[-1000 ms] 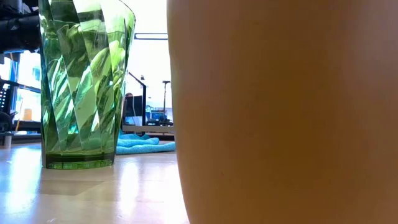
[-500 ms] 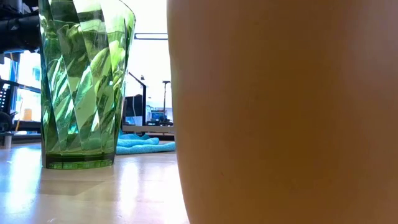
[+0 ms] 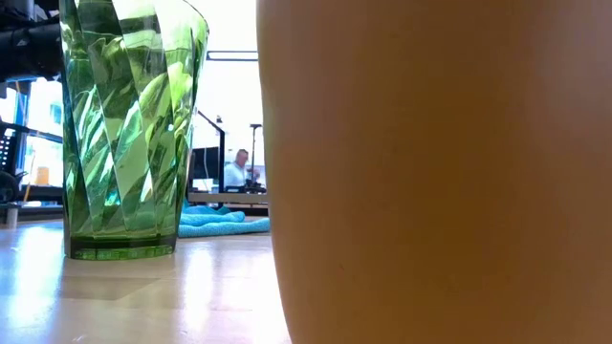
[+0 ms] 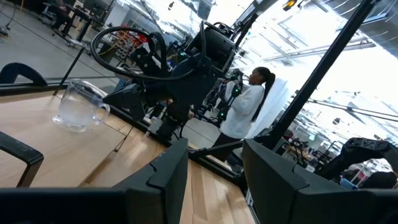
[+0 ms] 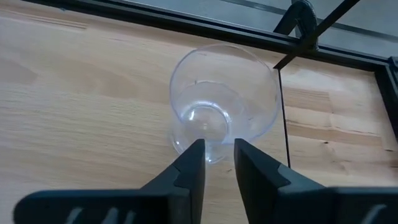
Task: Stack small to large cups/mugs on shelf
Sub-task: Put the transparent mug on the shelf
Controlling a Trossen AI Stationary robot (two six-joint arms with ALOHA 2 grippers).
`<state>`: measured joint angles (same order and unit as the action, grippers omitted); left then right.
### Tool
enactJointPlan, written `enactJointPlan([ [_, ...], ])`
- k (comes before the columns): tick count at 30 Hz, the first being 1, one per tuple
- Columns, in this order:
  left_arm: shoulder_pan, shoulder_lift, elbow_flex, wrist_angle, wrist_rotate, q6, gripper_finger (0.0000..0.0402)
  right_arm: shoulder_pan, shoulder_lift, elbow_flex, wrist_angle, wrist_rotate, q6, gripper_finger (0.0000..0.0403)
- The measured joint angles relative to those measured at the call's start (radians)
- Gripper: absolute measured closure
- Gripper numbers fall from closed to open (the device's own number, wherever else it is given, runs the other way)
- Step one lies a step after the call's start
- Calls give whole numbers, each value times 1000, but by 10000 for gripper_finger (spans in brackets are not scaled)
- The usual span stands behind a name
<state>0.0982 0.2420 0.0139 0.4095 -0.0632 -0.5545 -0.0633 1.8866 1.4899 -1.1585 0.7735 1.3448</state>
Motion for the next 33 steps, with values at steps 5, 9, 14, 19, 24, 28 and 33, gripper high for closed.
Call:
enactJointPlan([
  [5,0,0,0,0,0,0,259,5,0,0,-11,0,1,320],
  [9,0,0,0,0,0,0,259,6,0,0,-11,-1,1,320],
  [14,0,0,0,0,0,0,259,7,0,0,-13,-9,1,320],
  [19,0,0,0,0,0,-1,259,7,0,0,-31,-19,1,320],
  [24,0,0,0,0,0,-1,259,7,0,0,-36,-23,1,320],
  [28,0,0,0,0,0,-1,259,7,0,0,-35,-23,1,320],
  [33,0,0,0,0,0,-1,259,12,0,0,-19,-19,1,320],
])
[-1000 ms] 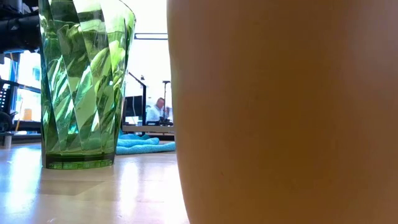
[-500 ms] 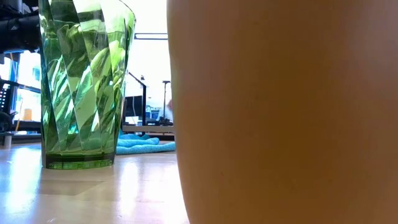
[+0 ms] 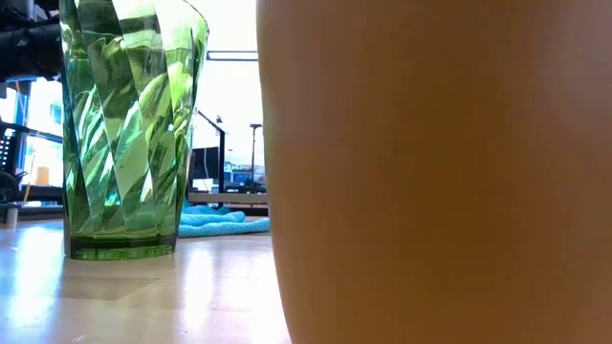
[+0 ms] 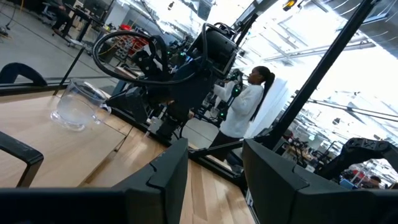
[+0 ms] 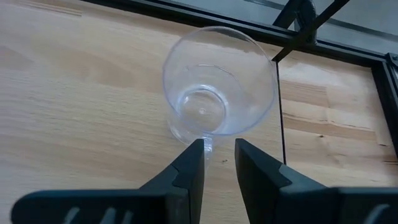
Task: Stack small to large cups/mugs on shelf
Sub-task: Put the transparent mug on the shelf
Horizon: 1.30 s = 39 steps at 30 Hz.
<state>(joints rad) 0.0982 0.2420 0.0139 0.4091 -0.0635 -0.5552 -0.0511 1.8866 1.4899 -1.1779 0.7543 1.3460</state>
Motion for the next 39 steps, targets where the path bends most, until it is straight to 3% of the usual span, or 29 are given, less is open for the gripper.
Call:
enactJointPlan([
  [39,0,0,0,0,0,0,259,8,0,0,-47,10,8,320],
])
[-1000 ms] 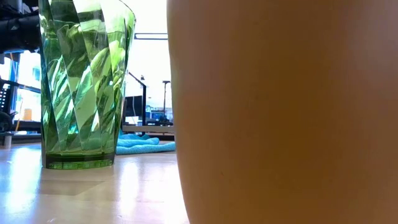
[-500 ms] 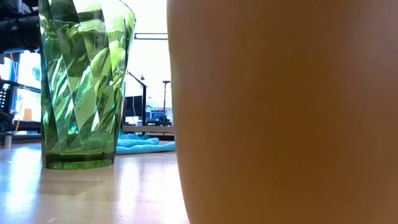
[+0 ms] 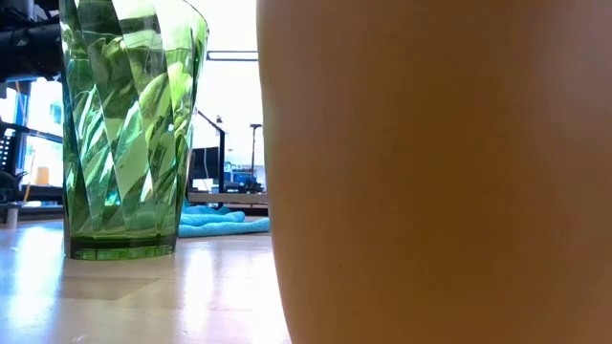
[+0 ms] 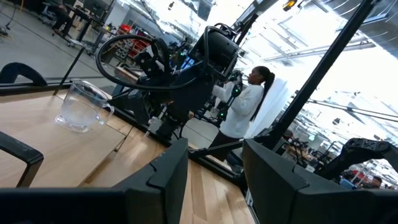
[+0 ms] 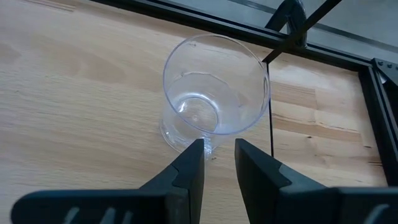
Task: Stack small to large cups/mugs on shelf
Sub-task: Put the transparent mug on the shelf
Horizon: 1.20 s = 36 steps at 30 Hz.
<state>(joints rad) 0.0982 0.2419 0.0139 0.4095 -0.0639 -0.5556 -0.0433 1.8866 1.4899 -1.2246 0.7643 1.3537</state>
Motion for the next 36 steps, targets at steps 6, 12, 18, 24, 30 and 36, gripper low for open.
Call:
enactJointPlan([
  [6,0,0,0,0,0,0,259,0,0,0,-24,0,-4,320],
  [12,0,0,0,0,0,0,259,5,0,0,-24,0,-7,320],
  [18,0,0,0,0,0,0,259,5,0,0,-24,-1,-8,320],
  [24,0,0,0,0,0,0,259,6,0,0,-24,-1,-8,320],
  [30,0,0,0,0,0,0,259,18,0,0,-24,2,-1,320],
  [36,0,0,0,0,0,0,259,25,0,0,-24,8,0,320],
])
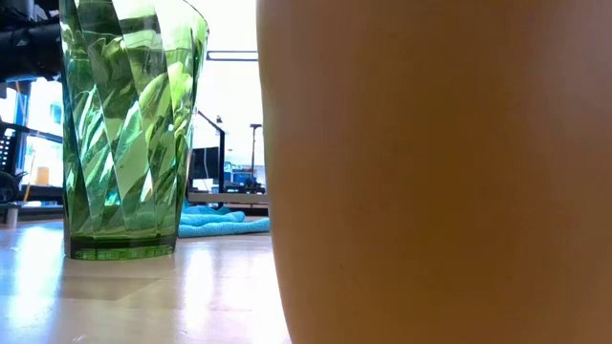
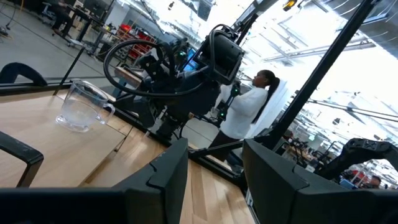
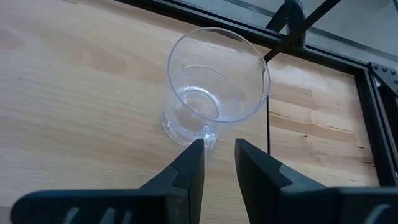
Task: Stack small to large cups/mugs on shelf
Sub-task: Put the transparent mug on the shelf, then put the orange cup on the shelf
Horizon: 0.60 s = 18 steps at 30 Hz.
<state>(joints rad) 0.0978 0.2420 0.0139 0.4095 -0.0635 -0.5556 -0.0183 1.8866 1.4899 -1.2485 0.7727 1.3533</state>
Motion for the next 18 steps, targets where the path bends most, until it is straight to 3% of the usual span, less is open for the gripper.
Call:
enactJointPlan([
  [9,0,0,0,0,0,-1,259,12,0,5,-3,5,0,283],
  [18,0,0,0,0,0,-1,259,51,-1,118,-83,85,-14,253],
])
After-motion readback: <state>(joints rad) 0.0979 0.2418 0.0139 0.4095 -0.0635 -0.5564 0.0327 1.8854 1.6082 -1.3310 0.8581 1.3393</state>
